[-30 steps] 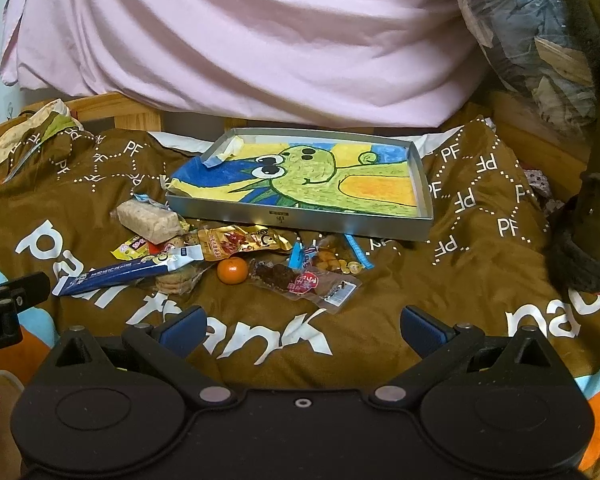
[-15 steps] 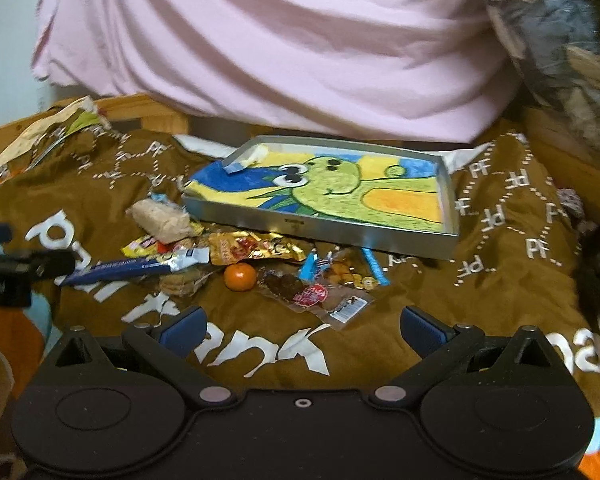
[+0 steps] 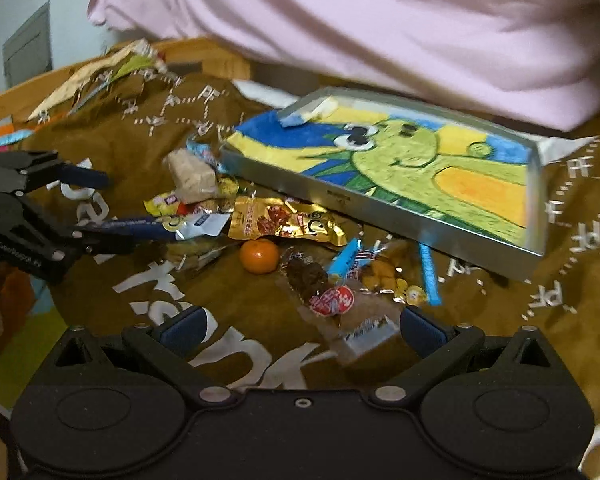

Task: Organize snacks
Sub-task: 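Grasp the blue drink stick with the left tool while the right grasps the jerky packet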

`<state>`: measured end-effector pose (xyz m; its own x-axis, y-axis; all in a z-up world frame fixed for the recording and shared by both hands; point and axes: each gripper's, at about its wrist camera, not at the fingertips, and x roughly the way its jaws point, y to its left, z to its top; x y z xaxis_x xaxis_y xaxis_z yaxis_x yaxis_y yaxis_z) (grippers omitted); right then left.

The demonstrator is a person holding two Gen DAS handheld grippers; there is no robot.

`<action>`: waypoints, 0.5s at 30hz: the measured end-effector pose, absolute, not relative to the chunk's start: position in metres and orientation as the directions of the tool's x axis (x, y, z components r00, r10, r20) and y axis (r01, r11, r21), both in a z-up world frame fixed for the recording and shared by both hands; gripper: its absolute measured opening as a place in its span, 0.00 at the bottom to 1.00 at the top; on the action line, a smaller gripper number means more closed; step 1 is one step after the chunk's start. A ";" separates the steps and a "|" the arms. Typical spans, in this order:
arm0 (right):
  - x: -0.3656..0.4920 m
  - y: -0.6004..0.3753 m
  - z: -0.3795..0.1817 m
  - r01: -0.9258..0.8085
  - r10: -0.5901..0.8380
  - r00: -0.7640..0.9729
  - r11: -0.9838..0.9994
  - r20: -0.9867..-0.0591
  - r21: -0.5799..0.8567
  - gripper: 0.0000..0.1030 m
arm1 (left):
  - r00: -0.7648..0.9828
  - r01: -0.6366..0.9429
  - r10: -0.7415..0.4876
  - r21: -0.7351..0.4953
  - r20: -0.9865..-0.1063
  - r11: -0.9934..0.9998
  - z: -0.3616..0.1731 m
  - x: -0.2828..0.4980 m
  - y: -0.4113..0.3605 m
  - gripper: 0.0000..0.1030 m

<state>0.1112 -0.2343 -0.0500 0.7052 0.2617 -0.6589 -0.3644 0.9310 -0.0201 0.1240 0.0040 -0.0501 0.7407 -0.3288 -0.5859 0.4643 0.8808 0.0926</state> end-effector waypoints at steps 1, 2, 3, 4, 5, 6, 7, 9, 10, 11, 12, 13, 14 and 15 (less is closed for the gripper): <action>0.121 -0.234 -0.052 -0.386 0.275 0.678 0.922 -0.682 -0.012 0.99 | 0.722 0.491 -0.343 0.095 -0.601 0.866 -0.052 0.128 0.004 1.00; 0.130 -0.234 -0.055 -0.406 0.286 0.653 0.914 -0.701 -0.006 0.99 | 0.703 0.518 -0.358 0.098 -0.615 0.850 -0.054 0.132 0.003 1.00; 0.138 -0.234 -0.057 -0.424 0.293 0.631 0.906 -0.718 -0.002 0.99 | 0.686 0.539 -0.368 0.099 -0.627 0.837 -0.056 0.135 0.002 1.00; 0.148 -0.234 -0.061 -0.440 0.297 0.607 0.898 -0.737 0.000 0.99 | 0.673 0.554 -0.377 0.095 -0.636 0.827 -0.058 0.137 0.003 1.00; 0.155 -0.234 -0.063 -0.449 0.296 0.592 0.894 -0.749 -0.001 0.99 | 0.656 0.573 -0.390 0.090 -0.646 0.815 -0.059 0.139 0.003 1.00; 0.162 -0.235 -0.065 -0.459 0.299 0.574 0.888 -0.762 0.002 0.99 | 0.639 0.587 -0.401 0.080 -0.656 0.805 -0.061 0.141 0.004 1.00; 0.169 -0.236 -0.067 -0.468 0.307 0.553 0.883 -0.774 0.015 0.99 | 0.624 0.597 -0.411 0.066 -0.665 0.800 -0.062 0.144 0.006 1.00; 0.176 -0.238 -0.070 -0.471 0.324 0.523 0.881 -0.788 0.050 0.99 | 0.590 0.613 -0.436 0.026 -0.680 0.790 -0.064 0.149 0.011 1.00; 0.178 -0.239 -0.070 -0.468 0.330 0.519 0.881 -0.789 0.060 0.99 | 0.573 0.617 -0.448 0.002 -0.686 0.787 -0.065 0.152 0.013 1.00; 0.178 -0.238 -0.070 -0.467 0.331 0.517 0.882 -0.789 0.064 0.98 | 0.560 0.618 -0.456 -0.018 -0.691 0.786 -0.066 0.155 0.016 1.00; 0.178 -0.237 -0.069 -0.466 0.327 0.517 0.883 -0.791 0.061 0.98 | 0.546 0.617 -0.467 -0.043 -0.696 0.786 -0.067 0.158 0.018 0.99; 0.178 -0.235 -0.069 -0.467 0.323 0.517 0.882 -0.793 0.056 0.98 | 0.534 0.615 -0.473 -0.062 -0.701 0.786 -0.068 0.161 0.020 0.99; 0.177 -0.233 -0.070 -0.476 0.325 0.511 0.878 -0.795 0.053 0.95 | 0.518 0.617 -0.484 -0.083 -0.705 0.782 -0.069 0.164 0.022 0.99; 0.177 -0.232 -0.070 -0.483 0.326 0.507 0.874 -0.798 0.051 0.93 | 0.505 0.621 -0.492 -0.097 -0.709 0.778 -0.070 0.165 0.024 0.96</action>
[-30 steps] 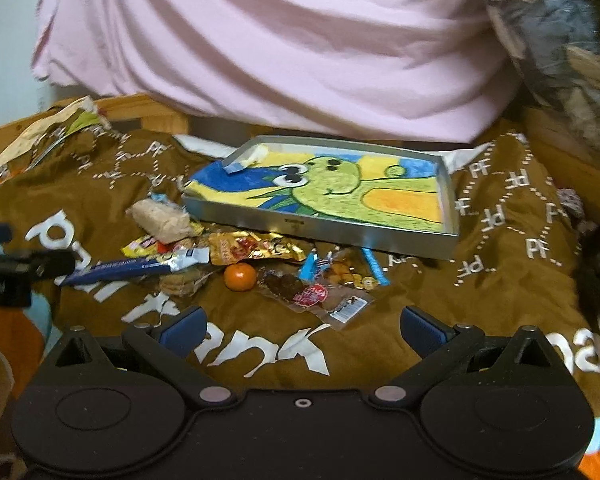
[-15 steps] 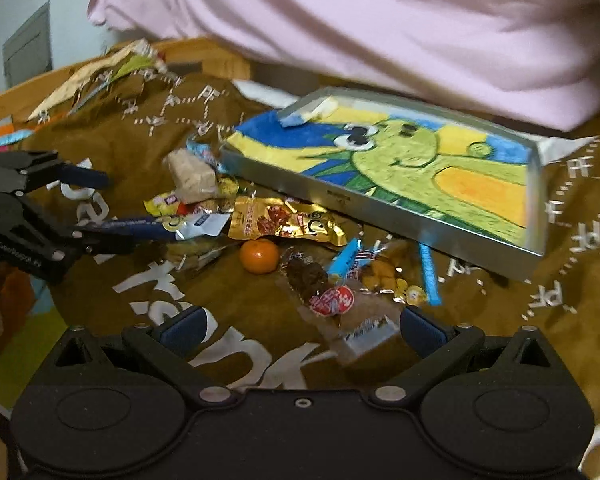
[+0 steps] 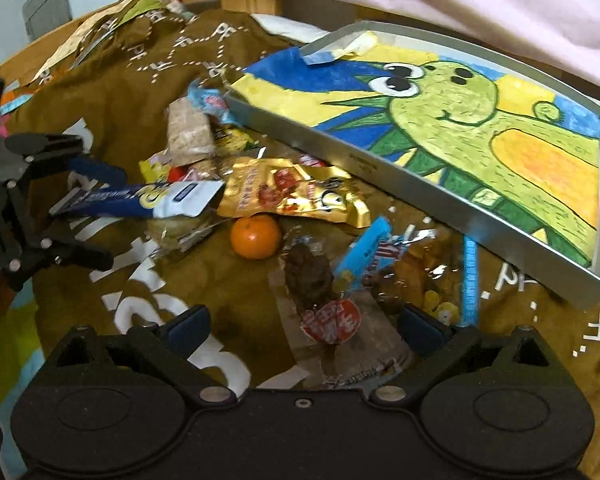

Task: Organize snacks
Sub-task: 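Grasp the blue drink stick with the left tool while the right grasps the jerky packet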

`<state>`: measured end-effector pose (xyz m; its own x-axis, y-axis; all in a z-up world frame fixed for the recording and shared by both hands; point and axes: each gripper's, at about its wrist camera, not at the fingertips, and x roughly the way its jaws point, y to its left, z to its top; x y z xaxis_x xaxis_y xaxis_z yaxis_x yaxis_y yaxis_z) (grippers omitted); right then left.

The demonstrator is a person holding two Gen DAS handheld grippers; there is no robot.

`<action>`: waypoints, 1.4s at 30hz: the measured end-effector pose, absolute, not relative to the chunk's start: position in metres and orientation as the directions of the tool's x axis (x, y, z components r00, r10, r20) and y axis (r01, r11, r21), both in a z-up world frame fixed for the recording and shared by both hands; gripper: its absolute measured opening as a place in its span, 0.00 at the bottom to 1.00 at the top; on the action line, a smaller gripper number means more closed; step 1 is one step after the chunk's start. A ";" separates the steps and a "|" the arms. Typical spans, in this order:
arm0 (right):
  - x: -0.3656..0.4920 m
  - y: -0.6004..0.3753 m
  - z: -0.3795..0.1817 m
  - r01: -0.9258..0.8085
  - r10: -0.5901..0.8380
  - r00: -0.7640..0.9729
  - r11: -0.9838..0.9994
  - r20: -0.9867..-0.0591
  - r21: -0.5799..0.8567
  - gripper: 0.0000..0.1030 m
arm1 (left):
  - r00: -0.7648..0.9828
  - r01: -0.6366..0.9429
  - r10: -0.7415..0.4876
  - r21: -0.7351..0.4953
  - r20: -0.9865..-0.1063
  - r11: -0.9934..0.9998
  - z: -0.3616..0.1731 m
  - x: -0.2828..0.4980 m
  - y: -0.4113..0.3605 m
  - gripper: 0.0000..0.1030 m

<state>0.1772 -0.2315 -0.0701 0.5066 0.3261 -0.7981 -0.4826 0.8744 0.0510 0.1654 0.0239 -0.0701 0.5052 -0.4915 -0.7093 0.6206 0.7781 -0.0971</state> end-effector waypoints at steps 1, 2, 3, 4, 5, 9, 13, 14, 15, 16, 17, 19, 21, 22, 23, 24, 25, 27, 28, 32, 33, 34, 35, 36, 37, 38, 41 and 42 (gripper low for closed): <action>0.175 -0.229 -0.070 -0.487 0.323 0.506 0.872 -0.800 0.045 0.88 | 0.494 0.625 -0.498 -0.106 -0.713 0.773 -0.071 0.166 0.025 0.94; 0.173 -0.228 -0.071 -0.487 0.318 0.506 0.872 -0.802 0.038 0.84 | 0.484 0.632 -0.502 -0.110 -0.717 0.767 -0.070 0.167 0.025 0.91; 0.171 -0.227 -0.071 -0.487 0.318 0.505 0.872 -0.803 0.039 0.82 | 0.475 0.637 -0.500 -0.109 -0.724 0.763 -0.070 0.167 0.025 0.89; 0.168 -0.227 -0.071 -0.485 0.320 0.504 0.873 -0.802 0.044 0.79 | 0.469 0.638 -0.495 -0.106 -0.731 0.762 -0.070 0.168 0.024 0.87; 0.166 -0.227 -0.071 -0.482 0.327 0.502 0.874 -0.801 0.055 0.75 | 0.460 0.642 -0.493 -0.107 -0.738 0.759 -0.070 0.168 0.024 0.82; 0.156 -0.230 -0.069 -0.476 0.383 0.485 0.870 -0.786 0.129 0.69 | 0.395 0.652 -0.524 -0.171 -0.754 0.738 -0.062 0.168 0.025 0.75; 0.152 -0.224 -0.067 -0.469 0.378 0.497 0.874 -0.781 0.125 0.74 | 0.370 0.645 -0.543 -0.212 -0.754 0.734 -0.058 0.170 0.023 0.74; 0.154 -0.222 -0.067 -0.455 0.351 0.518 0.885 -0.780 0.096 0.80 | 0.377 0.623 -0.528 -0.214 -0.761 0.753 -0.060 0.174 0.022 0.77; 0.156 -0.219 -0.068 -0.437 0.320 0.543 0.897 -0.776 0.064 0.81 | 0.389 0.596 -0.507 -0.209 -0.769 0.775 -0.063 0.177 0.021 0.82; 0.159 -0.217 -0.070 -0.423 0.302 0.558 0.905 -0.773 0.049 0.81 | 0.410 0.570 -0.481 -0.194 -0.775 0.798 -0.064 0.179 0.020 0.84; 0.162 -0.216 -0.072 -0.410 0.293 0.563 0.911 -0.773 0.047 0.81 | 0.436 0.544 -0.451 -0.171 -0.779 0.821 -0.067 0.181 0.020 0.85; 0.168 -0.216 -0.076 -0.382 0.279 0.571 0.923 -0.772 0.050 0.81 | 0.455 0.533 -0.433 -0.151 -0.778 0.832 -0.068 0.181 0.021 0.85; 0.169 -0.213 -0.079 -0.358 0.254 0.586 0.933 -0.770 0.035 0.81 | 0.459 0.525 -0.432 -0.155 -0.776 0.837 -0.067 0.182 0.022 0.85; 0.168 -0.209 -0.082 -0.347 0.232 0.592 0.938 -0.772 0.016 0.82 | 0.461 0.522 -0.430 -0.155 -0.776 0.839 -0.067 0.182 0.021 0.85; 0.167 -0.207 -0.083 -0.341 0.220 0.596 0.940 -0.772 0.004 0.82 | 0.464 0.521 -0.427 -0.151 -0.776 0.840 -0.067 0.182 0.020 0.85; 0.166 -0.204 -0.085 -0.333 0.206 0.596 0.943 -0.776 -0.005 0.82 | 0.466 0.522 -0.421 -0.142 -0.778 0.841 -0.068 0.182 0.019 0.85; 0.165 -0.202 -0.086 -0.328 0.204 0.596 0.945 -0.777 -0.004 0.80 | 0.469 0.522 -0.416 -0.135 -0.779 0.842 -0.068 0.182 0.018 0.85; 0.163 -0.198 -0.087 -0.319 0.194 0.601 0.948 -0.775 -0.010 0.77 | 0.476 0.523 -0.405 -0.120 -0.781 0.844 -0.068 0.180 0.015 0.83; 0.162 -0.196 -0.086 -0.314 0.190 0.605 0.949 -0.773 -0.013 0.75 | 0.478 0.523 -0.400 -0.112 -0.782 0.845 -0.068 0.179 0.014 0.82; 0.162 -0.198 -0.086 -0.294 0.198 0.601 0.956 -0.774 0.016 0.75 | 0.493 0.519 -0.372 -0.077 -0.787 0.851 -0.068 0.175 0.009 0.73; 0.162 -0.198 -0.086 -0.290 0.198 0.601 0.957 -0.774 0.019 0.75 | 0.496 0.518 -0.364 -0.068 -0.789 0.853 -0.068 0.174 0.008 0.68; 0.162 -0.199 -0.086 -0.286 0.196 0.602 0.958 -0.774 0.020 0.75 | 0.500 0.518 -0.354 -0.055 -0.790 0.854 -0.068 0.172 0.006 0.65; 0.161 -0.198 -0.086 -0.283 0.194 0.604 0.959 -0.773 0.019 0.75 | 0.507 0.517 -0.340 -0.036 -0.792 0.855 -0.068 0.171 0.004 0.61; 0.161 -0.198 -0.086 -0.281 0.193 0.606 0.960 -0.772 0.019 0.75 | 0.510 0.519 -0.333 -0.026 -0.793 0.854 -0.069 0.170 0.002 0.57; 0.160 -0.197 -0.086 -0.276 0.190 0.608 0.961 -0.771 0.018 0.73 | 0.511 0.522 -0.329 -0.017 -0.794 0.853 -0.069 0.168 0.000 0.55; 0.158 -0.197 -0.086 -0.267 0.181 0.613 0.964 -0.769 0.014 0.68 | 0.511 0.524 -0.325 -0.011 -0.796 0.852 -0.069 0.167 -0.001 0.50; 0.151 -0.196 -0.083 -0.237 0.152 0.628 0.971 -0.764 -0.002 0.53 | 0.508 0.533 -0.315 0.006 -0.802 0.846 -0.068 0.161 -0.005 0.42; 0.150 -0.196 -0.082 -0.234 0.151 0.627 0.972 -0.764 0.000 0.53 | 0.503 0.536 -0.315 0.004 -0.805 0.845 -0.067 0.160 -0.007 0.41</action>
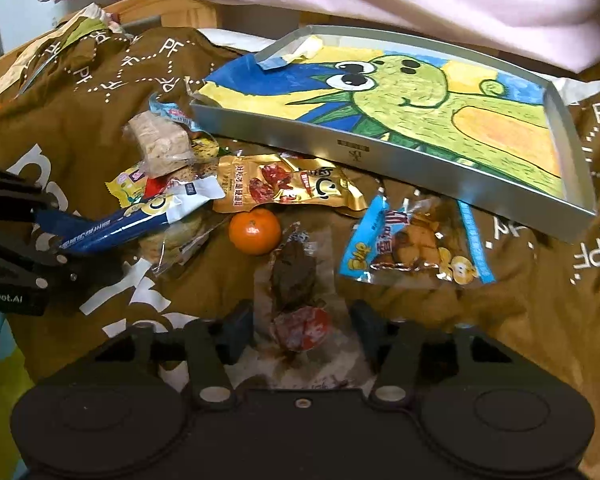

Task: Organize snacks
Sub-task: 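Grasp the blue drink stick with the left tool while the right grasps the jerky packet, then carry both snacks over the metal tray and lower them inside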

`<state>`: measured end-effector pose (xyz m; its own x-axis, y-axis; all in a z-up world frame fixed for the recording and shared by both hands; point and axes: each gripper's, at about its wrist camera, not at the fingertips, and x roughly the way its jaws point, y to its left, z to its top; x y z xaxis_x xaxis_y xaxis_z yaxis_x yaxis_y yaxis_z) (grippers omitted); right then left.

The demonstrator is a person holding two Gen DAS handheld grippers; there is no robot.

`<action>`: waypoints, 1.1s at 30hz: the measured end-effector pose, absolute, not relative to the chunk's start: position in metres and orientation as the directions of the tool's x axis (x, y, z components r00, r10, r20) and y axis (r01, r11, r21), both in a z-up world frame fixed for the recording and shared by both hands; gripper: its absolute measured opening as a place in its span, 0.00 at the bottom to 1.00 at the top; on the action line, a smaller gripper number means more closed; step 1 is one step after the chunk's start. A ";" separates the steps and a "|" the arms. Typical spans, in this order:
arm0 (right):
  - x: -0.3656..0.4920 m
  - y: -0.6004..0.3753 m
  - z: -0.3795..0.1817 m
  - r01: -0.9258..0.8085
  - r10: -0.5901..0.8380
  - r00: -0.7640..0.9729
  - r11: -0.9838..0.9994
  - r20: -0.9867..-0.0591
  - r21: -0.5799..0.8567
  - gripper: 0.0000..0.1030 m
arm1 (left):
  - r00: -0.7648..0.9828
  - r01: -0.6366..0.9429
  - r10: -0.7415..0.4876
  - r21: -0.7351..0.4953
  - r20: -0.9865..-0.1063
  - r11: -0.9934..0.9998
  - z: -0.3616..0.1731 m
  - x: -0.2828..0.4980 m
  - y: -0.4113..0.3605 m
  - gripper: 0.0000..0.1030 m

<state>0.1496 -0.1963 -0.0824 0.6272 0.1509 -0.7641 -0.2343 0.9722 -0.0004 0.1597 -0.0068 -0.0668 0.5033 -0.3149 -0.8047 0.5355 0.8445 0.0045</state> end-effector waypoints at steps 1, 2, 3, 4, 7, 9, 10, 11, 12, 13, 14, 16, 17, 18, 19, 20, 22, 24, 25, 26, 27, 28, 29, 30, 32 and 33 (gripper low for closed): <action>0.148 -0.196 -0.082 -0.232 0.147 0.626 0.973 -0.766 -0.002 0.51 | 0.498 0.538 -0.318 0.000 -0.807 0.843 -0.066 0.158 -0.008 0.40; 0.146 -0.195 -0.081 -0.232 0.141 0.626 0.973 -0.767 -0.010 0.51 | 0.493 0.538 -0.321 -0.006 -0.808 0.843 -0.065 0.157 -0.009 0.39; 0.144 -0.193 -0.080 -0.232 0.135 0.627 0.973 -0.768 -0.019 0.50 | 0.486 0.537 -0.327 -0.017 -0.810 0.843 -0.064 0.156 -0.009 0.38; 0.142 -0.191 -0.079 -0.232 0.128 0.628 0.972 -0.768 -0.028 0.50 | 0.480 0.535 -0.331 -0.027 -0.812 0.844 -0.063 0.156 -0.010 0.38; 0.135 -0.188 -0.076 -0.229 0.115 0.639 0.972 -0.761 -0.045 0.49 | 0.467 0.520 -0.341 -0.059 -0.816 0.852 -0.061 0.154 -0.009 0.36; 0.129 -0.186 -0.074 -0.235 0.104 0.649 0.970 -0.754 -0.068 0.49 | 0.468 0.503 -0.340 -0.071 -0.815 0.861 -0.061 0.152 -0.008 0.35; 0.127 -0.185 -0.073 -0.237 0.099 0.654 0.968 -0.750 -0.079 0.49 | 0.471 0.494 -0.337 -0.073 -0.815 0.866 -0.061 0.152 -0.008 0.35; 0.124 -0.184 -0.071 -0.239 0.093 0.659 0.967 -0.747 -0.090 0.49 | 0.475 0.486 -0.334 -0.074 -0.814 0.871 -0.061 0.150 -0.008 0.35; 0.122 -0.184 -0.070 -0.240 0.087 0.663 0.965 -0.744 -0.101 0.49 | 0.481 0.479 -0.330 -0.073 -0.812 0.875 -0.061 0.149 -0.009 0.35; 0.119 -0.183 -0.069 -0.241 0.081 0.668 0.964 -0.740 -0.112 0.49 | 0.487 0.471 -0.326 -0.070 -0.810 0.879 -0.061 0.147 -0.009 0.35; 0.116 -0.182 -0.067 -0.241 0.076 0.673 0.963 -0.735 -0.121 0.48 | 0.492 0.464 -0.321 -0.068 -0.810 0.883 -0.061 0.146 -0.010 0.35; 0.111 -0.181 -0.065 -0.246 0.071 0.682 0.960 -0.728 -0.137 0.48 | 0.503 0.453 -0.307 -0.056 -0.808 0.890 -0.060 0.142 -0.012 0.34; 0.108 -0.180 -0.064 -0.250 0.069 0.688 0.957 -0.722 -0.146 0.48 | 0.508 0.449 -0.301 -0.050 -0.807 0.892 -0.060 0.139 -0.013 0.34; 0.106 -0.180 -0.063 -0.253 0.069 0.693 0.955 -0.718 -0.153 0.48 | 0.510 0.445 -0.298 -0.049 -0.807 0.894 -0.059 0.137 -0.014 0.34; 0.102 -0.180 -0.061 -0.256 0.070 0.698 0.954 -0.712 -0.158 0.48 | 0.511 0.442 -0.296 -0.049 -0.807 0.896 -0.058 0.135 -0.014 0.34; 0.100 -0.181 -0.059 -0.257 0.072 0.702 0.954 -0.709 -0.158 0.48 | 0.513 0.437 -0.295 -0.050 -0.806 0.898 -0.057 0.132 -0.015 0.33; 0.094 -0.181 -0.055 -0.258 0.075 0.711 0.953 -0.699 -0.159 0.48 | 0.519 0.429 -0.291 -0.050 -0.804 0.902 -0.056 0.127 -0.015 0.33; 0.089 -0.181 -0.051 -0.259 0.075 0.721 0.951 -0.689 -0.167 0.48 | 0.526 0.420 -0.287 -0.049 -0.801 0.906 -0.054 0.123 -0.015 0.33; 0.086 -0.182 -0.049 -0.260 0.077 0.727 0.951 -0.682 -0.169 0.48 | 0.529 0.417 -0.284 -0.047 -0.799 0.908 -0.053 0.121 -0.016 0.33; 0.083 -0.182 -0.047 -0.260 0.081 0.733 0.951 -0.676 -0.168 0.48 | 0.533 0.414 -0.282 -0.044 -0.798 0.909 -0.052 0.118 -0.017 0.33; 0.080 -0.183 -0.044 -0.260 0.085 0.737 0.951 -0.671 -0.165 0.48 | 0.538 0.412 -0.280 -0.042 -0.795 0.910 -0.051 0.116 -0.017 0.33; 0.078 -0.185 -0.042 -0.258 0.090 0.741 0.953 -0.665 -0.160 0.48 | 0.540 0.410 -0.277 -0.039 -0.794 0.911 -0.050 0.114 -0.017 0.33; 0.076 -0.186 -0.040 -0.257 0.093 0.745 0.954 -0.661 -0.156 0.48 | 0.543 0.405 -0.274 -0.038 -0.794 0.913 -0.049 0.112 -0.018 0.33; 0.074 -0.187 -0.038 -0.256 0.095 0.749 0.954 -0.656 -0.154 0.48 | 0.544 0.402 -0.272 -0.038 -0.794 0.915 -0.049 0.110 -0.019 0.32; 0.069 -0.189 -0.033 -0.250 0.094 0.760 0.956 -0.643 -0.155 0.48 | 0.549 0.396 -0.268 -0.036 -0.791 0.917 -0.047 0.104 -0.021 0.32; 0.067 -0.191 -0.031 -0.245 0.093 0.765 0.957 -0.638 -0.154 0.48 | 0.555 0.394 -0.265 -0.031 -0.788 0.919 -0.046 0.101 -0.022 0.32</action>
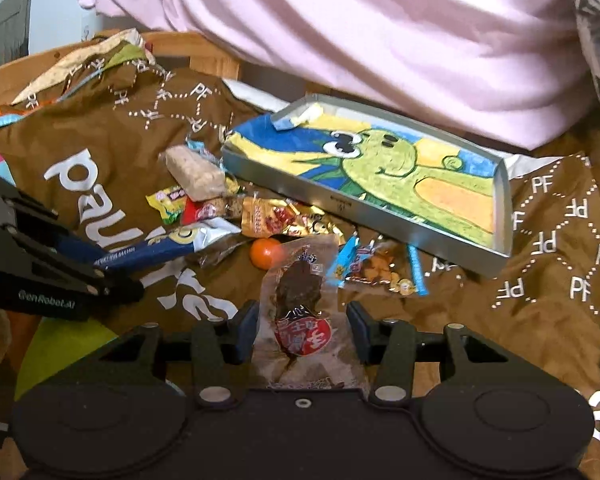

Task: Organize snacks
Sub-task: 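Carry both snacks over the metal tray and lower them inside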

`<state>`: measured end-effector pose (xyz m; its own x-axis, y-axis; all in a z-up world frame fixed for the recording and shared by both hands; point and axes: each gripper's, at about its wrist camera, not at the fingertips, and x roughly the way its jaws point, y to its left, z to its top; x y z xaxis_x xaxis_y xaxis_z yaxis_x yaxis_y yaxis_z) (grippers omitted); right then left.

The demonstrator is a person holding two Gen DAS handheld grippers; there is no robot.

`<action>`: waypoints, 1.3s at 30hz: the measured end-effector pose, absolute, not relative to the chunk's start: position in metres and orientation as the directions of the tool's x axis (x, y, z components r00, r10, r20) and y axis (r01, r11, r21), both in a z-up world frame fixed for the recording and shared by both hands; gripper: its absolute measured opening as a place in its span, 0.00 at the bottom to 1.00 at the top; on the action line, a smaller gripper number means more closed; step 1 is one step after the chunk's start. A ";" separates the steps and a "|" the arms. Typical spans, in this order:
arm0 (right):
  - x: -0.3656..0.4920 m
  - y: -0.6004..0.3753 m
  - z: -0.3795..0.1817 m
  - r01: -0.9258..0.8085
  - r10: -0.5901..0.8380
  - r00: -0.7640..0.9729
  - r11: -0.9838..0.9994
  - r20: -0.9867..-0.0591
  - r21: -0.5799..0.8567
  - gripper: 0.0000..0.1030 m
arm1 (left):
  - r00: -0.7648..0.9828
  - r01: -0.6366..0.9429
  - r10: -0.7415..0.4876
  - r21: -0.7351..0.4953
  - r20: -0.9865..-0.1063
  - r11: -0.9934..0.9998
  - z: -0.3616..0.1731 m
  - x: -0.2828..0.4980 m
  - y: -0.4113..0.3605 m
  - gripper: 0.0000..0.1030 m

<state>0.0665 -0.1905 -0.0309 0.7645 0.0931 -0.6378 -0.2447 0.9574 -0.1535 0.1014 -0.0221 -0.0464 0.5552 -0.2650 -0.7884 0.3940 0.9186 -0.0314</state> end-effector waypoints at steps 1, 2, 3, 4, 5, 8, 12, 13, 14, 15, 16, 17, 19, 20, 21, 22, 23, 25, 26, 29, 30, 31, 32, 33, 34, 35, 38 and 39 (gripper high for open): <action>0.064 -0.193 -0.028 -0.237 0.091 0.771 0.960 -0.630 -0.151 0.48 | 0.562 0.392 -0.262 -0.027 -0.785 0.920 -0.045 0.099 -0.023 0.32; 0.062 -0.194 -0.026 -0.231 0.090 0.777 0.961 -0.622 -0.150 0.48 | 0.568 0.390 -0.262 -0.025 -0.780 0.920 -0.044 0.096 -0.024 0.32; 0.060 -0.195 -0.023 -0.226 0.088 0.785 0.962 -0.613 -0.151 0.48 | 0.575 0.388 -0.264 -0.026 -0.775 0.921 -0.043 0.094 -0.025 0.32; 0.058 -0.197 -0.021 -0.221 0.085 0.793 0.963 -0.604 -0.154 0.48 | 0.580 0.386 -0.267 -0.030 -0.769 0.922 -0.041 0.092 -0.026 0.32; 0.056 -0.198 -0.018 -0.216 0.083 0.800 0.964 -0.594 -0.156 0.48 | 0.587 0.383 -0.272 -0.034 -0.762 0.923 -0.039 0.090 -0.026 0.32; 0.052 -0.203 -0.011 -0.202 0.083 0.816 0.968 -0.572 -0.147 0.48 | 0.610 0.375 -0.279 -0.040 -0.742 0.926 -0.032 0.085 -0.027 0.32; 0.051 -0.208 -0.001 -0.189 0.080 0.837 0.971 -0.542 -0.149 0.48 | 0.645 0.364 -0.287 -0.046 -0.709 0.930 -0.022 0.084 -0.029 0.32; 0.052 -0.208 0.000 -0.188 0.078 0.841 0.970 -0.535 -0.154 0.48 | 0.651 0.360 -0.286 -0.046 -0.703 0.932 -0.019 0.084 -0.029 0.32; 0.052 -0.209 0.003 -0.186 0.075 0.848 0.969 -0.525 -0.162 0.48 | 0.657 0.355 -0.286 -0.049 -0.698 0.934 -0.016 0.086 -0.030 0.32; 0.053 -0.209 0.005 -0.184 0.074 0.852 0.969 -0.518 -0.165 0.48 | 0.661 0.351 -0.289 -0.056 -0.692 0.935 -0.013 0.087 -0.031 0.32; 0.054 -0.211 0.008 -0.182 0.074 0.858 0.969 -0.509 -0.165 0.48 | 0.665 0.348 -0.294 -0.064 -0.687 0.935 -0.009 0.089 -0.032 0.32; 0.055 -0.212 0.011 -0.179 0.074 0.862 0.970 -0.501 -0.165 0.48 | 0.671 0.343 -0.299 -0.073 -0.678 0.936 -0.005 0.092 -0.033 0.32; 0.059 -0.215 0.017 -0.173 0.074 0.871 0.971 -0.485 -0.162 0.48 | 0.683 0.337 -0.309 -0.090 -0.661 0.937 0.002 0.097 -0.035 0.32; 0.061 -0.217 0.020 -0.170 0.074 0.875 0.972 -0.479 -0.161 0.48 | 0.689 0.334 -0.314 -0.099 -0.653 0.937 0.005 0.101 -0.036 0.32; 0.064 -0.218 0.022 -0.167 0.073 0.879 0.973 -0.472 -0.161 0.48 | 0.695 0.329 -0.319 -0.109 -0.644 0.938 0.008 0.105 -0.037 0.32; 0.066 -0.220 0.025 -0.163 0.072 0.883 0.974 -0.465 -0.160 0.48 | 0.702 0.324 -0.324 -0.120 -0.635 0.938 0.012 0.109 -0.038 0.32; 0.069 -0.222 0.029 -0.160 0.071 0.886 0.974 -0.458 -0.158 0.48 | 0.708 0.322 -0.329 -0.128 -0.625 0.938 0.015 0.114 -0.040 0.32; 0.075 -0.226 0.034 -0.153 0.070 0.891 0.976 -0.448 -0.153 0.48 | 0.717 0.322 -0.335 -0.136 -0.611 0.937 0.020 0.122 -0.043 0.32; 0.078 -0.228 0.037 -0.147 0.067 0.895 0.978 -0.442 -0.149 0.48 | 0.722 0.323 -0.336 -0.136 -0.605 0.937 0.023 0.126 -0.045 0.32; 0.089 -0.235 0.045 -0.131 0.057 0.905 0.980 -0.421 -0.148 0.48 | 0.735 0.324 -0.339 -0.134 -0.587 0.936 0.031 0.142 -0.052 0.32; 0.093 -0.237 0.047 -0.124 0.051 0.909 0.981 -0.414 -0.151 0.48 | 0.739 0.326 -0.343 -0.137 -0.580 0.935 0.033 0.147 -0.054 0.32; 0.097 -0.238 0.048 -0.120 0.048 0.911 0.981 -0.410 -0.152 0.48 | 0.743 0.327 -0.346 -0.140 -0.573 0.935 0.036 0.152 -0.056 0.32; 0.102 -0.240 0.051 -0.114 0.045 0.913 0.982 -0.405 -0.150 0.48 | 0.745 0.327 -0.347 -0.141 -0.569 0.934 0.038 0.157 -0.058 0.32; 0.108 -0.242 0.053 -0.109 0.042 0.916 0.983 -0.399 -0.148 0.48 | 0.747 0.328 -0.349 -0.142 -0.567 0.934 0.039 0.164 -0.060 0.32; 0.113 -0.244 0.054 -0.105 0.038 0.918 0.983 -0.394 -0.149 0.48 | 0.748 0.329 -0.351 -0.144 -0.564 0.933 0.041 0.170 -0.062 0.32; 0.119 -0.245 0.056 -0.100 0.033 0.921 0.983 -0.388 -0.152 0.48 | 0.749 0.329 -0.352 -0.147 -0.562 0.933 0.041 0.176 -0.064 0.32; 0.138 -0.249 0.057 -0.084 0.017 0.926 0.983 -0.376 -0.162 0.48 | 0.749 0.331 -0.357 -0.152 -0.558 0.931 0.043 0.198 -0.070 0.32; 0.143 -0.250 0.057 -0.080 0.012 0.927 0.983 -0.375 -0.165 0.48 | 0.749 0.332 -0.359 -0.152 -0.557 0.931 0.042 0.206 -0.072 0.32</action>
